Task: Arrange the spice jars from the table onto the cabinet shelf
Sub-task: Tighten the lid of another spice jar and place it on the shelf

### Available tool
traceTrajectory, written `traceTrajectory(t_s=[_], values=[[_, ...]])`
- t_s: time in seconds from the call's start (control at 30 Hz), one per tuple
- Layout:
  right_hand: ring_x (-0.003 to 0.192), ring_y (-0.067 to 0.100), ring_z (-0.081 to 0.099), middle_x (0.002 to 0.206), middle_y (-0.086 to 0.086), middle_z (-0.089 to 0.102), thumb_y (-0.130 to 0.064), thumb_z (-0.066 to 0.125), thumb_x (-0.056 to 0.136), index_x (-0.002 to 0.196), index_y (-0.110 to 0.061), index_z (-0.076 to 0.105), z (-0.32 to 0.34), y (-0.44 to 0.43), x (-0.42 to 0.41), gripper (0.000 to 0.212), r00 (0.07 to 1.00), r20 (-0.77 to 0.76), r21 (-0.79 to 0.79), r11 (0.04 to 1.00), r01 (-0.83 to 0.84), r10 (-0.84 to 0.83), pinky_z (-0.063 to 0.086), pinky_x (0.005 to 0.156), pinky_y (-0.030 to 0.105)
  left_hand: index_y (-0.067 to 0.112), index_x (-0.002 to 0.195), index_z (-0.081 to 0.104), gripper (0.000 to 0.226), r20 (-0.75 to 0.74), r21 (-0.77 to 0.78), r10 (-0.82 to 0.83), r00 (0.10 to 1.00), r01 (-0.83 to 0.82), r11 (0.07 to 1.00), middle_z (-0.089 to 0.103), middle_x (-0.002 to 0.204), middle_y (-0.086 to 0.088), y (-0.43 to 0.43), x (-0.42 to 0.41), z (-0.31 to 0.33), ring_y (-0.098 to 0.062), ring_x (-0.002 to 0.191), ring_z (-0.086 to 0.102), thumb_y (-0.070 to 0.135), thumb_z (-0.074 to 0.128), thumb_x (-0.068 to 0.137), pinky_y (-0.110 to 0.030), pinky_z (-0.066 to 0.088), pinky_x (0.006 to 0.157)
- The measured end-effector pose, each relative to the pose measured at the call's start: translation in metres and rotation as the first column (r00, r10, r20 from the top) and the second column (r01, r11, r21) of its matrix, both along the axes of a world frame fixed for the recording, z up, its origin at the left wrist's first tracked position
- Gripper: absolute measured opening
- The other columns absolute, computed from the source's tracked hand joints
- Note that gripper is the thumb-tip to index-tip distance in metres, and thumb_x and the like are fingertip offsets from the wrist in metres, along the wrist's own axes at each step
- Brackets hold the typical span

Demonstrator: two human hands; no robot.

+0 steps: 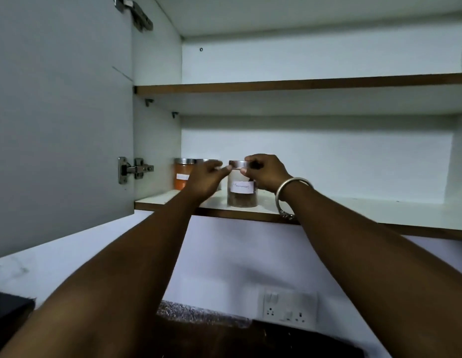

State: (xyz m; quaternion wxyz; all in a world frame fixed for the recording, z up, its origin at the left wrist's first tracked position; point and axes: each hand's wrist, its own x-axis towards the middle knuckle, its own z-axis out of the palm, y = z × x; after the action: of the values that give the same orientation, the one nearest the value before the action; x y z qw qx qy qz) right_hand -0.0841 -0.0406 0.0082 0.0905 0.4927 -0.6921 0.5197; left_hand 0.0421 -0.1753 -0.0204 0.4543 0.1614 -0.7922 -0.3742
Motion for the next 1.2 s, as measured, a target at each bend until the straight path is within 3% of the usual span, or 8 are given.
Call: traceTrajectory(t_s=[0.07, 0.2, 0.4, 0.53, 0.83, 1.0, 1.1, 1.2], values=[[0.105, 0.025, 0.069, 0.119, 0.009, 0.072, -0.018, 0.081, 0.085, 0.120, -0.011, 0.071, 0.000, -0.024, -0.015, 0.036, 0.999, 0.039, 0.003, 1.000, 0.015, -0.015, 0.055, 0.100, 0.045, 0.009, 0.095, 0.074, 0.027, 0.066, -0.105, 0.188, 0.980, -0.181, 0.978, 0.074, 0.096, -0.009, -0.014, -0.005, -0.020, -0.025, 0.093, 0.067, 0.030, 0.056, 0.097, -0.040, 0.053, 0.084], [0.108, 0.030, 0.070, 0.119, 0.011, 0.072, -0.015, 0.080, 0.086, 0.124, -0.009, 0.069, 0.007, -0.067, -0.035, 0.039, 0.998, 0.042, 0.061, 0.997, 0.044, -0.047, 0.056, 0.099, 0.047, 0.018, 0.094, 0.075, 0.028, 0.096, -0.213, 0.442, 0.892, -0.416, 0.884, 0.075, 0.097, -0.002, -0.019, -0.014, -0.033, -0.027, 0.095, 0.067, 0.024, 0.047, 0.090, -0.034, 0.051, 0.077], [0.116, 0.029, 0.064, 0.127, 0.012, 0.070, -0.019, 0.071, 0.093, 0.124, -0.007, 0.069, 0.015, -0.123, -0.057, 0.033, 0.973, -0.164, 0.210, 0.957, 0.198, -0.165, 0.047, 0.098, 0.031, 0.019, 0.093, 0.074, 0.025, 0.090, -0.292, 0.557, 0.826, -0.513, 0.807, 0.074, 0.094, -0.004, -0.026, -0.025, -0.034, -0.024, 0.082, 0.063, 0.023, 0.050, 0.089, -0.028, 0.040, 0.067], [0.111, 0.036, 0.065, 0.119, 0.017, 0.071, -0.017, 0.064, 0.095, 0.110, -0.004, 0.072, 0.017, -0.149, -0.065, 0.022, 0.943, -0.265, 0.253, 0.929, 0.269, -0.201, 0.051, 0.095, 0.037, 0.019, 0.086, 0.073, 0.025, 0.018, -0.275, 0.632, 0.775, -0.604, 0.748, 0.073, 0.084, -0.003, -0.027, -0.031, -0.037, -0.025, 0.073, 0.063, 0.026, 0.049, 0.088, -0.026, 0.040, 0.064], [0.122, 0.036, 0.061, 0.134, 0.014, 0.065, -0.020, 0.061, 0.098, 0.129, -0.008, 0.064, 0.016, -0.159, -0.072, 0.034, 0.931, -0.278, 0.281, 0.907, 0.314, -0.237, 0.049, 0.102, 0.037, 0.016, 0.080, 0.075, 0.025, -0.080, -0.266, 0.646, 0.759, -0.641, 0.720, 0.050, 0.062, 0.004, -0.025, -0.031, -0.038, -0.015, 0.056, 0.045, 0.022, 0.052, 0.086, -0.021, 0.030, 0.052], [0.122, 0.040, 0.059, 0.143, 0.024, 0.052, -0.030, 0.057, 0.101, 0.161, -0.022, -0.012, 0.007, -0.145, -0.067, 0.091, 0.981, 0.039, 0.340, 0.925, 0.168, -0.192, 0.047, 0.103, 0.047, 0.014, 0.076, 0.074, 0.025, -0.129, -0.245, 0.631, 0.765, -0.641, 0.727, 0.066, 0.066, -0.004, -0.020, -0.027, -0.038, -0.022, 0.057, 0.053, 0.020, 0.051, 0.084, -0.023, 0.033, 0.054], [0.129, 0.044, 0.054, 0.125, 0.021, 0.052, -0.037, 0.057, 0.101, 0.146, -0.001, 0.035, 0.001, -0.121, -0.073, 0.061, 0.960, 0.132, 0.464, 0.872, 0.159, -0.246, 0.044, 0.108, 0.051, 0.014, 0.075, 0.073, 0.026, -0.147, -0.258, 0.623, 0.768, -0.638, 0.725, 0.069, 0.068, -0.007, -0.019, -0.026, -0.037, -0.024, 0.058, 0.055, 0.021, 0.050, 0.084, -0.024, 0.038, 0.057], [0.082, 0.023, 0.066, 0.091, 0.008, 0.056, -0.025, 0.067, 0.097, 0.095, -0.006, 0.057, -0.009, -0.094, -0.071, 0.021, 0.859, 0.495, 0.386, 0.919, -0.082, -0.132, 0.062, 0.083, 0.034, 0.013, 0.074, 0.073, 0.027, -0.180, -0.252, 0.616, 0.767, -0.641, 0.725, 0.068, 0.067, -0.009, -0.017, -0.025, -0.038, -0.026, 0.058, 0.054, 0.021, 0.049, 0.084, -0.025, 0.038, 0.056]])
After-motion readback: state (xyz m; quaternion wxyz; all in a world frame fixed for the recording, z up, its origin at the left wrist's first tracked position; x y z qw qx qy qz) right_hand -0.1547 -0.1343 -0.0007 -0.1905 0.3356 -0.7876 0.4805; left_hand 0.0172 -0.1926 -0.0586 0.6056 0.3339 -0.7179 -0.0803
